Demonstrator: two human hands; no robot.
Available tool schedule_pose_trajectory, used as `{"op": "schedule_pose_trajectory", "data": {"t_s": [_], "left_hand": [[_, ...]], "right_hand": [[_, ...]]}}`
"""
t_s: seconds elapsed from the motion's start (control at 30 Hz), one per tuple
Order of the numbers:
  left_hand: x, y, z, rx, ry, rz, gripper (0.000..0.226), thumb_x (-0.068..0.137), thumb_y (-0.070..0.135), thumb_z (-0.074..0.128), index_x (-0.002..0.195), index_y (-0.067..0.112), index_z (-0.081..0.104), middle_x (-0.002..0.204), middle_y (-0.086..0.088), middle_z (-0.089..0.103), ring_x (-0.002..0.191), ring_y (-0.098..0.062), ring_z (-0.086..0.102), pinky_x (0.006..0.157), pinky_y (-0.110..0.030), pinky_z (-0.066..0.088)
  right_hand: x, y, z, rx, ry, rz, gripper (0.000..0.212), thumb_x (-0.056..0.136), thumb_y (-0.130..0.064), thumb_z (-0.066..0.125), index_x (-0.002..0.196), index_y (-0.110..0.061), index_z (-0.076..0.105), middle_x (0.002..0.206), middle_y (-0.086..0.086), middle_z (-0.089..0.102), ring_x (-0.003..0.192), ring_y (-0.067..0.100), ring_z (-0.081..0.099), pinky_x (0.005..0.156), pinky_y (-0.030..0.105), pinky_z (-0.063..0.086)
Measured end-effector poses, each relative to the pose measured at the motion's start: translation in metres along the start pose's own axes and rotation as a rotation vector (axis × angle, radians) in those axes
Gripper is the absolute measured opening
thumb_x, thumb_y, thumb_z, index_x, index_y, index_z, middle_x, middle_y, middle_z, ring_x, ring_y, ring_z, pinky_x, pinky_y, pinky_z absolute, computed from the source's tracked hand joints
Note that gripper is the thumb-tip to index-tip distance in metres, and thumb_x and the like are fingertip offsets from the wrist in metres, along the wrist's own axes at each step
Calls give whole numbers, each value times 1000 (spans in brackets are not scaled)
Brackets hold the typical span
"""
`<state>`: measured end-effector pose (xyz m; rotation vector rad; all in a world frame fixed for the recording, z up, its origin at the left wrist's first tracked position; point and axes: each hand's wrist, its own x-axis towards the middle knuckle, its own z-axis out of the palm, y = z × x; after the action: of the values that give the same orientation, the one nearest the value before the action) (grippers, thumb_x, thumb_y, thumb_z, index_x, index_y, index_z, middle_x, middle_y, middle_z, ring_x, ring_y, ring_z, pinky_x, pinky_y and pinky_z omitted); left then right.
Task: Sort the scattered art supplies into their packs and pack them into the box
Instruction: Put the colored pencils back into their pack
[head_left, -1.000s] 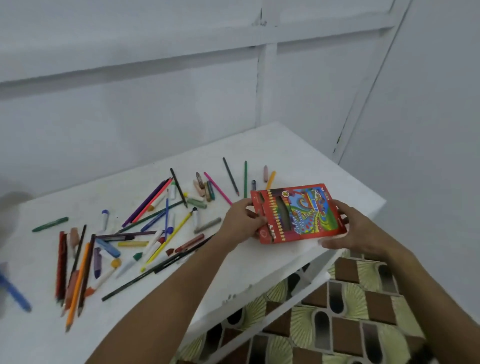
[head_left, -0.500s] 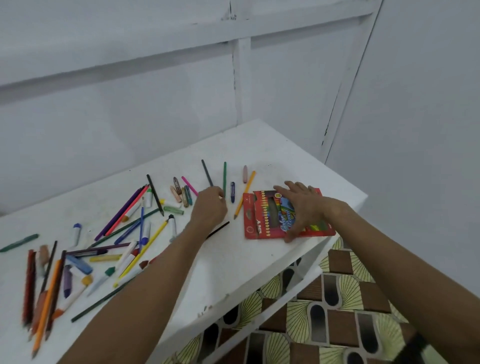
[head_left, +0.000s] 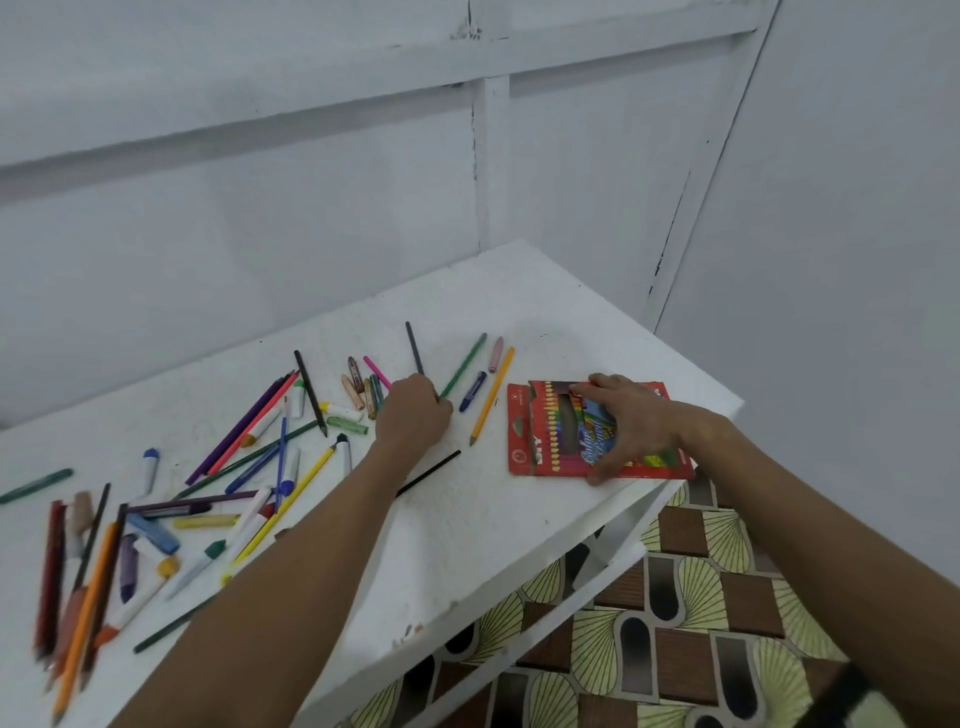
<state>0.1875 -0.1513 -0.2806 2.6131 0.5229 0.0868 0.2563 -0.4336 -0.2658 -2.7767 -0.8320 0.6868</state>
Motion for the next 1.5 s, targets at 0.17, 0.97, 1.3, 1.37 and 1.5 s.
{"op": "schedule_pose_trajectory", "data": {"t_s": [0.17,0.97,1.3,1.37,1.5], "left_hand": [[-18,11,0,-105,67,96,22,91,17,53,82,1,67,77,-9,65,67,-19,60,56,-26,46],[-75,-56,-42,246,57,234,17,95,20,55,99,10,68,90,-1,50,80,-18,51,67,-30,42],[-81,-60,-24,427,108,498,4,84,11,69,87,10,71,79,-4,58,68,-22,55,57,-30,40],[-80,-49,-14,511,112,519,12,92,18,57,97,13,67,88,-4,59,76,-20,53,63,-28,34],[-82,-23,-5,617,73,577,15,97,17,46,106,14,58,93,-5,61,81,-21,56,72,-31,38]], "right_hand": [[-3,6,1,3,-23,3,126,50,-70,77,149,-34,9,159,-1,2,146,23,3,117,52,13],[-2,-14,6,72,-19,-115,122,46,-69,79,146,-36,17,151,-5,20,136,19,26,112,49,30],[-7,-24,14,38,-73,-197,120,51,-62,81,146,-38,13,156,-9,10,144,18,6,116,48,13],[-6,-29,17,15,-84,-198,123,49,-66,79,147,-40,10,157,-10,3,145,19,-3,116,51,8],[-6,-36,20,-51,-95,-207,121,55,-62,80,148,-42,4,158,-8,-8,145,21,-14,115,51,-2]]}}
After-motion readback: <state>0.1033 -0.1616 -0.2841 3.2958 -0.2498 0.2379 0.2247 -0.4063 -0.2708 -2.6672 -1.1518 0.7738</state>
